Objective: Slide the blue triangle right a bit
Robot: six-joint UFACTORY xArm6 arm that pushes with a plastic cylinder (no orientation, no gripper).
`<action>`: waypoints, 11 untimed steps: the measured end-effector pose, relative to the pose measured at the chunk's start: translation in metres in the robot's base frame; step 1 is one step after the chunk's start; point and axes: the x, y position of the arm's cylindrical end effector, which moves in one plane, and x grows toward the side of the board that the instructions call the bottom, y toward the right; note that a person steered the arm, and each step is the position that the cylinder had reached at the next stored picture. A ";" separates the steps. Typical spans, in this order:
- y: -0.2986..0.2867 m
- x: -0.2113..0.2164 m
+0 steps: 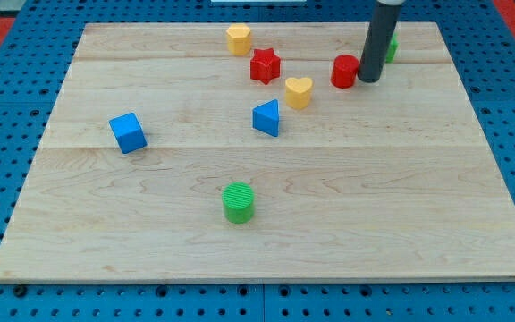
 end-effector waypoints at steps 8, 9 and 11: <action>-0.206 0.139; -0.211 0.093; -0.137 0.085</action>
